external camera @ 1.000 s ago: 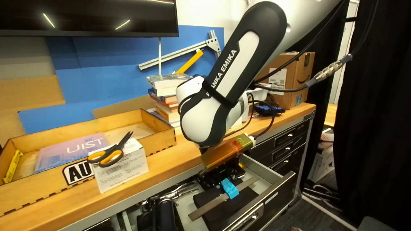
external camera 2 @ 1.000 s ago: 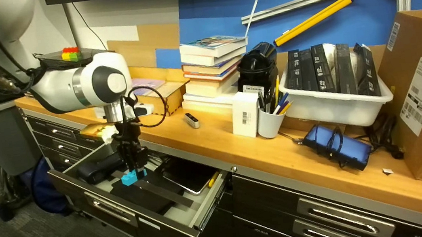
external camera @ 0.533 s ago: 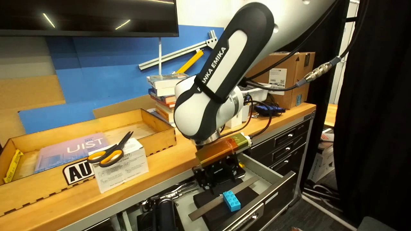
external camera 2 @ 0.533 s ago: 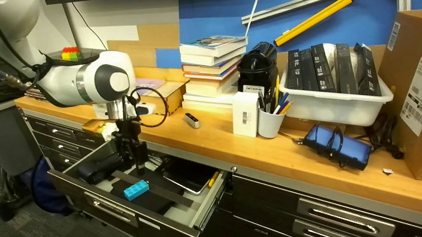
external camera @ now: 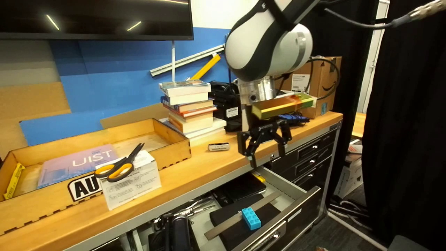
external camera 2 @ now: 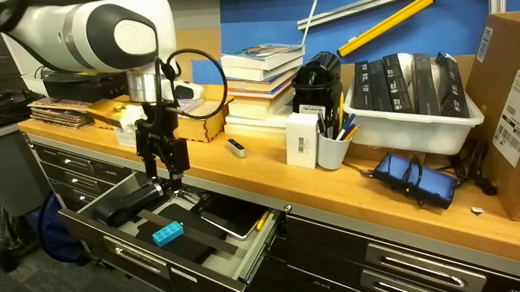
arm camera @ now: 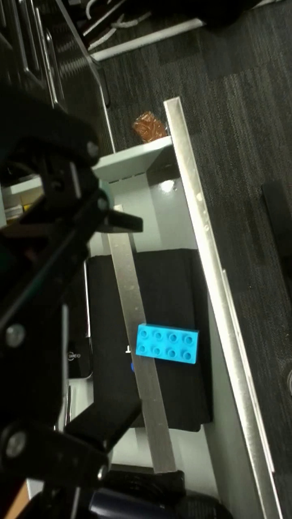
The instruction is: Put the blue object into the drawer and close the drawer.
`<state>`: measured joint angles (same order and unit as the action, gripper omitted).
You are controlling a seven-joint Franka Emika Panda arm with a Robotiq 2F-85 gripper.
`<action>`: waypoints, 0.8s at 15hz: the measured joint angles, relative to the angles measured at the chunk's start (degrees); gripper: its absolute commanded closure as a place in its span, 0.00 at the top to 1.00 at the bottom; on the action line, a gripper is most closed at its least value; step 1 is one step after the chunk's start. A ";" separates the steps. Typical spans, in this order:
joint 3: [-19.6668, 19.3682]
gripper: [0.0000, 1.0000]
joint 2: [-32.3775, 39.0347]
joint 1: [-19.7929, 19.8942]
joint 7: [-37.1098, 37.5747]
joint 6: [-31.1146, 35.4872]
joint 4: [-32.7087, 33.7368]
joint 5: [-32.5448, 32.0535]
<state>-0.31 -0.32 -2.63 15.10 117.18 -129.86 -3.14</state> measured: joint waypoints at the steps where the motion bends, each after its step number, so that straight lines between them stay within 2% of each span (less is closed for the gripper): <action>1: -0.51 1.00 -2.34 1.00 -1.72 -0.44 -1.97 0.27; 4: -1.73 1.00 -6.78 3.22 -4.66 -1.27 -6.87 1.06; 9: -1.27 1.00 -5.70 3.29 -4.62 -1.09 -6.78 1.06; 12: -1.29 1.00 -2.71 3.34 -4.70 0.03 -7.03 1.12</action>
<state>-1.60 -3.03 0.71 10.40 117.21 -136.89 -2.03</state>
